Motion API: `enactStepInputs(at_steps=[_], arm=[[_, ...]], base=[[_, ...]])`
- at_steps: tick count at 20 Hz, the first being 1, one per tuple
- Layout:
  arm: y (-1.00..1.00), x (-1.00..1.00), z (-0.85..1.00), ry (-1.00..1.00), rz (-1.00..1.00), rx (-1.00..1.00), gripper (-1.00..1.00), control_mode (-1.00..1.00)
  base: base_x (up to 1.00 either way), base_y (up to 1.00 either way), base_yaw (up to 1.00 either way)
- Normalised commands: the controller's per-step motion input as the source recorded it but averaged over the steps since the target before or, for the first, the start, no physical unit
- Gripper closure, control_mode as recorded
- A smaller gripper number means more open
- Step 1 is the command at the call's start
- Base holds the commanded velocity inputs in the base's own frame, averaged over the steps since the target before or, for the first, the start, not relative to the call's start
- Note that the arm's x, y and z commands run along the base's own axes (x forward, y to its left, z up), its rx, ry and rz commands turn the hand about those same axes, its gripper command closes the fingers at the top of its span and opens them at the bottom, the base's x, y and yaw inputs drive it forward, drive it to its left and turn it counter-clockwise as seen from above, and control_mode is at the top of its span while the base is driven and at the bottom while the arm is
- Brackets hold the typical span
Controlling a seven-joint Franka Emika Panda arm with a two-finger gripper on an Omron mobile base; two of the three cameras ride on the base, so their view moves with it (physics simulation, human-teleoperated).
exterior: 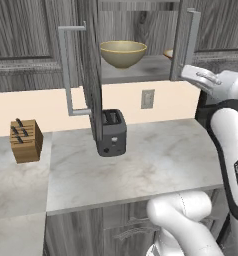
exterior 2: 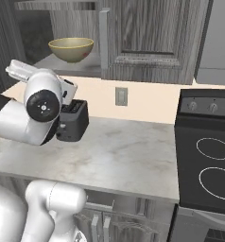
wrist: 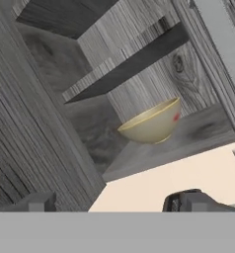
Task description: Open the cabinet. Pick the bowls from the counter and place them in the cabinet. Then close the cabinet.
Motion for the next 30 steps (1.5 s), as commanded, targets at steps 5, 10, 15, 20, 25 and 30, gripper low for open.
enactStepInputs(at_steps=[5,10,15,20,25,30], arm=[[0.00,-1.00,0.00,0.00,0.00,-0.01,-1.00,-1.00],[0.00,-1.00,0.00,-0.01,0.00,-0.06,-1.00,-1.00],[0.08,-1.00,0.00,0.00,-0.01,-0.12,-1.00,-1.00],[0.10,-0.96,0.00,0.00,-0.03,-0.15,-1.00,-1.00],[0.28,-0.66,0.00,0.00,-0.08,-0.17,-1.00,-1.00],[0.39,-0.41,0.00,0.00,-0.07,-0.20,-1.00,-1.00]], base=[[0.00,0.00,0.00],[0.00,0.00,0.00],[0.00,0.00,0.00],[0.00,0.00,0.00],[0.00,0.00,0.00],[0.00,0.00,0.00]])
